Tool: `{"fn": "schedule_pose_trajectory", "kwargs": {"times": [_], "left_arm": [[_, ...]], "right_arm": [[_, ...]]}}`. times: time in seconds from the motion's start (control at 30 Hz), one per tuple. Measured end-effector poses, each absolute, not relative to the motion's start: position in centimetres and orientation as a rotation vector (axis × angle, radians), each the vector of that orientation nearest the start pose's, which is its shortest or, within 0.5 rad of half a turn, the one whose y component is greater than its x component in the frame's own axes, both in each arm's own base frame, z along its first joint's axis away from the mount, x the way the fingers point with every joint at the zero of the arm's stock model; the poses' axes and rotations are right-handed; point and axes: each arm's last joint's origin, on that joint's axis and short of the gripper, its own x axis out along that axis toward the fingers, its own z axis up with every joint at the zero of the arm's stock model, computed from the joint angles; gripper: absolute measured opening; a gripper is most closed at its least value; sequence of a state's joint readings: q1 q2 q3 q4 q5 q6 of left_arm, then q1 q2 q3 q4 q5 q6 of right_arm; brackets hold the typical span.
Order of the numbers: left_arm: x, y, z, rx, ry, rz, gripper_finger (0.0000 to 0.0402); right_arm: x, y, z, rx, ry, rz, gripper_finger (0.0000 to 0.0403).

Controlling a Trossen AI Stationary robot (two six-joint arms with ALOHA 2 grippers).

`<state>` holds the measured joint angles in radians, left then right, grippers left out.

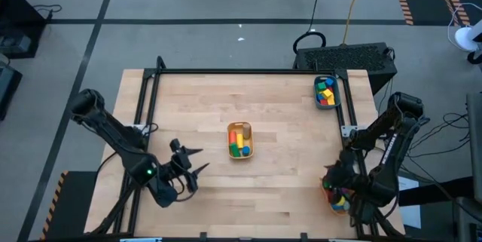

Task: Sort blocks by size
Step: Return to Home Position

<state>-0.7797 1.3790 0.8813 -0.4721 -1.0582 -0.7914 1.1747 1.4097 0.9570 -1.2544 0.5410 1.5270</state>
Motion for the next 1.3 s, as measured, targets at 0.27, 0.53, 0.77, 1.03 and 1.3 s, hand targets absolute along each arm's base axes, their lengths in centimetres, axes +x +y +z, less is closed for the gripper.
{"fn": "schedule_pose_trajectory", "kwargs": {"times": [0.27, 0.53, 0.77, 1.03, 1.3], "left_arm": [[19.1, -13.7, 24.8, 0.027, 0.376, 0.421, 0.0255], [18.3, -9.4, 26.8, 0.077, 0.341, 0.366, 0.0255], [17.3, -5.7, 26.1, 0.105, 0.220, 0.309, 0.0255], [15.5, -1.8, 24.8, 0.109, 0.113, 0.291, 0.0255], [14.3, 0.2, 24.0, 0.177, 0.045, 0.294, 0.0255]], "right_arm": [[11.2, 17.6, 23.7, -0.112, 0.401, -0.462, 0.0171], [11.0, 13.5, 27.4, -0.065, 0.293, -0.516, 0.0126], [9.1, 9.2, 29.9, -0.054, 0.233, -0.512, 0.0068], [6.8, 5.4, 27.4, 0.050, 0.186, -0.485, 0.0020], [5.9, 4.0, 24.7, 0.144, 0.138, -0.446, 0.0012]]}}
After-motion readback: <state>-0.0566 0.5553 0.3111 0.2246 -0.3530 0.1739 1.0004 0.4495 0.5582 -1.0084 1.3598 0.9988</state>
